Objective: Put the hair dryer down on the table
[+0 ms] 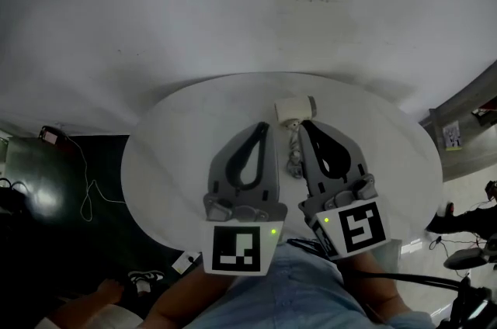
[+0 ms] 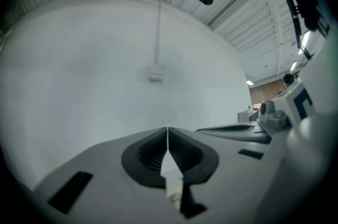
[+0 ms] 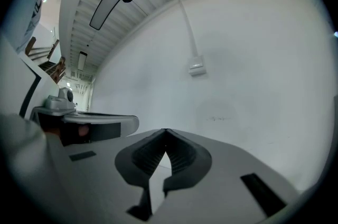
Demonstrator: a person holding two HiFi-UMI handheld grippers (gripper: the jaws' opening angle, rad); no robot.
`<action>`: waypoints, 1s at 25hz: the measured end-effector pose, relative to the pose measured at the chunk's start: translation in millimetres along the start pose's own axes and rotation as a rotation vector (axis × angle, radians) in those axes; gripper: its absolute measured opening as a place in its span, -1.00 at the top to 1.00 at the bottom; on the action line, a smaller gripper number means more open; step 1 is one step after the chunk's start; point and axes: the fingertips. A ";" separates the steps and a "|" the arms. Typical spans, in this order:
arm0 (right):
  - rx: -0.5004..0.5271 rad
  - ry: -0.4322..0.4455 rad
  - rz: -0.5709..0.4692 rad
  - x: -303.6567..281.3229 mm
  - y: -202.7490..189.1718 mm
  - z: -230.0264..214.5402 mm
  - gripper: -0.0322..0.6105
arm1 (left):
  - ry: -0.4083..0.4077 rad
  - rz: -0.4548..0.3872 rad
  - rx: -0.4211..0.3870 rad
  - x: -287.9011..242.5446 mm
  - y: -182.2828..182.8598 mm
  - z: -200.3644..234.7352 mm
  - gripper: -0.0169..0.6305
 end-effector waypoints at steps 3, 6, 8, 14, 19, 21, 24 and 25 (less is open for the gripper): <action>-0.005 0.000 0.009 0.9 -2.7 4.4 0.87 | 0.003 -0.002 0.002 3.3 -1.2 1.9 0.91; -0.012 0.001 0.026 -1.0 -7.6 7.1 0.87 | 0.004 -0.005 0.004 3.8 -2.5 4.0 0.91; -0.008 0.000 0.018 -2.5 -6.5 7.6 0.87 | 0.002 -0.006 0.005 3.5 -3.4 4.8 0.91; -0.007 -0.009 0.027 -4.8 -8.3 8.4 0.87 | -0.006 -0.002 0.001 3.1 -4.7 7.3 0.91; 0.005 -0.008 0.042 -7.9 -10.8 8.2 0.87 | -0.011 0.000 0.006 0.2 -5.9 8.1 0.91; 0.004 -0.008 0.037 -9.7 -10.0 8.3 0.87 | -0.009 0.000 0.007 -0.8 -6.2 9.3 0.91; 0.001 -0.009 0.027 -12.2 -8.6 9.3 0.87 | -0.009 0.001 0.011 -1.3 -7.4 11.2 0.91; -0.001 -0.009 0.032 -12.4 -9.9 9.6 0.87 | -0.010 0.001 0.010 -1.2 -7.6 11.5 0.91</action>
Point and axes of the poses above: the fingertips, and each gripper's own axes: x backward along the fingers, z to its left, y out of its top, and after that the axes turned 12 degrees about z, right-handed
